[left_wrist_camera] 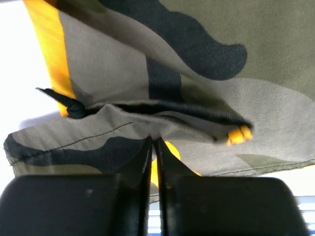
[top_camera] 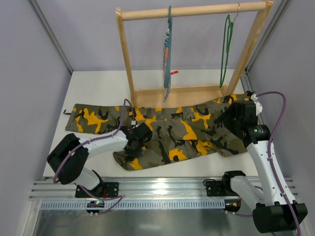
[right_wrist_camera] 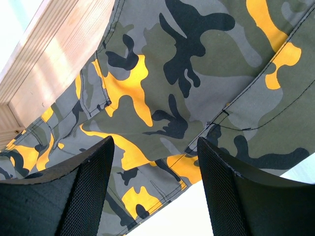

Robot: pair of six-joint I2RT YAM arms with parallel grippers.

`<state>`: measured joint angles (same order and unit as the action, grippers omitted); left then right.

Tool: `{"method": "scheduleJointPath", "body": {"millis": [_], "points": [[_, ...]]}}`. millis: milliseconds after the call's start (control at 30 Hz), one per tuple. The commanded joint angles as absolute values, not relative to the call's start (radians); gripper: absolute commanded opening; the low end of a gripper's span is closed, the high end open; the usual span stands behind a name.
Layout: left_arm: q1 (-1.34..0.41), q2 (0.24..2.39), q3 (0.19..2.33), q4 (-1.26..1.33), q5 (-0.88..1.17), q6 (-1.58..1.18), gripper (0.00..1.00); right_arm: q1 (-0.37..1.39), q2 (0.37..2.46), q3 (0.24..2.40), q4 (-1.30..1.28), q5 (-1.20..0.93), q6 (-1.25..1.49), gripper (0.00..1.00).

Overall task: Place the trousers on the hanger
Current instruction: Fold the trousers

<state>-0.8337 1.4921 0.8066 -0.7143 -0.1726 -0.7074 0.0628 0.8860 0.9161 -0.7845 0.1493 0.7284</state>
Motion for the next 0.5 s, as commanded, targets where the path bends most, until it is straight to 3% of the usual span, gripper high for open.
{"method": "scheduleJointPath", "body": {"millis": [0,467], "points": [[-0.85,1.497,0.847,-0.755,-0.25,-0.742,0.02,0.055,0.884,0.917,-0.755,0.153,0.71,0.71],[-0.839,1.204,0.986,-1.024,-0.478,-0.899,0.0,0.051,0.857,0.928,-0.802,0.233,0.71,0.71]]}}
